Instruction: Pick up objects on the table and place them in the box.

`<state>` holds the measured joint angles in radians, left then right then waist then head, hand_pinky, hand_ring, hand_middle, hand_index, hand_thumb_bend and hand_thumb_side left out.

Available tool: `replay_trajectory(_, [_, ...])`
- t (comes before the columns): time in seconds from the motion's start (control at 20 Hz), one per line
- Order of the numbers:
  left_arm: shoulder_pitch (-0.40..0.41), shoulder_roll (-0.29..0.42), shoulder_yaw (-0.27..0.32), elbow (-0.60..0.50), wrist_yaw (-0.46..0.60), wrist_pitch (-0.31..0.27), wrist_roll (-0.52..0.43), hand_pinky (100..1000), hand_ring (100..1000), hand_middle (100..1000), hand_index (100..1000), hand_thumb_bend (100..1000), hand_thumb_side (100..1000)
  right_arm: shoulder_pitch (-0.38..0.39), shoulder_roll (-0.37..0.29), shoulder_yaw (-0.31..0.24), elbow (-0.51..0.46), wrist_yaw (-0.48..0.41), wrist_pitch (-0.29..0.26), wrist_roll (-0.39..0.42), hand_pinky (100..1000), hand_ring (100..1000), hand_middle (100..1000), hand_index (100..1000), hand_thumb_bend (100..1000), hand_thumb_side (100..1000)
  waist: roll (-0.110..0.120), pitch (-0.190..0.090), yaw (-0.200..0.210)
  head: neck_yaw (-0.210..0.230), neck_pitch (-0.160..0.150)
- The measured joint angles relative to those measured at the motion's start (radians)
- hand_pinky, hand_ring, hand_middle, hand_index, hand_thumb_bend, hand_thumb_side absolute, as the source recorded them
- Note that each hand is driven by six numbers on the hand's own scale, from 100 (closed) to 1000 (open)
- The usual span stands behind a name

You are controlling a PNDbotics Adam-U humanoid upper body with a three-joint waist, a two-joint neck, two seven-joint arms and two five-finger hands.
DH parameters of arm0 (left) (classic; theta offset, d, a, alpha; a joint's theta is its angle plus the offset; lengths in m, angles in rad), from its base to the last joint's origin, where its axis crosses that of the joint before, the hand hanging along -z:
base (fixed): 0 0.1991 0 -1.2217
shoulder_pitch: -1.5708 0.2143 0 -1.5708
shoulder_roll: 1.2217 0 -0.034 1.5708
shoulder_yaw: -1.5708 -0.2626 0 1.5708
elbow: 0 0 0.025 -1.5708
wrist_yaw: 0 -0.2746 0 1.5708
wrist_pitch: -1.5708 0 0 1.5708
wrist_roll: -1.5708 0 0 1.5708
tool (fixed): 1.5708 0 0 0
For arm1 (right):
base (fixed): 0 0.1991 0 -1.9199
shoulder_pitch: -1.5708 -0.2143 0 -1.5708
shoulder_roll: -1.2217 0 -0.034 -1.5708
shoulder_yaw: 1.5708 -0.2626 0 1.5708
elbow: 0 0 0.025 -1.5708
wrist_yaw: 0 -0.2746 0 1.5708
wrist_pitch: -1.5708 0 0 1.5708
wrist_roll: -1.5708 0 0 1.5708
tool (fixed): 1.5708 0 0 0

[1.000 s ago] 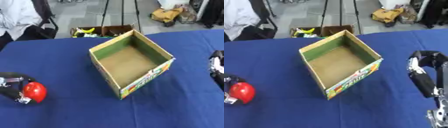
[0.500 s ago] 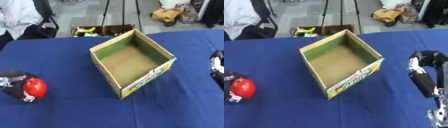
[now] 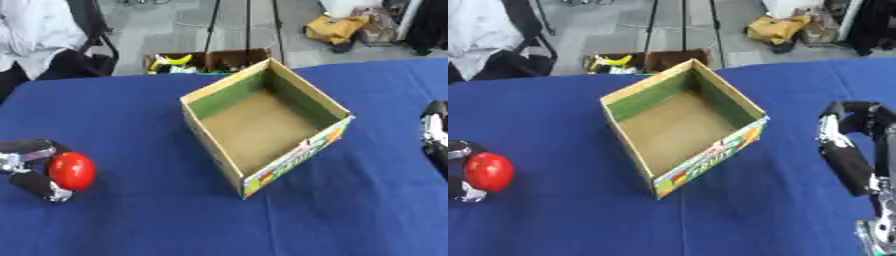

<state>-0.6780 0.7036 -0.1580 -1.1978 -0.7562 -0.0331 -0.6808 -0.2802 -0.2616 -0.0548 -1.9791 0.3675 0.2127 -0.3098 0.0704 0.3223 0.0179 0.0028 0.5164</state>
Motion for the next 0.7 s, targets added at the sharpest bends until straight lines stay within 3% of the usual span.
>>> replay_trajectory(0.2, [0.0,0.0,0.0,0.0,0.004,0.016,0.028,119,586,739,800,100,420,0.0,0.0,0.0,0.0,0.0,0.001,0.0,727,507,408,643,100,497,0.0,0.001,0.0,0.0,0.0])
replay_trajectory(0.7, [-0.001,0.0,0.022,-0.032,0.012,0.056,0.084,100,541,706,770,100,393,0.005,0.0,0.0,0.0,0.0,0.005,-0.002,728,507,408,643,100,495,0.001,0.0,0.001,0.0,0.0])
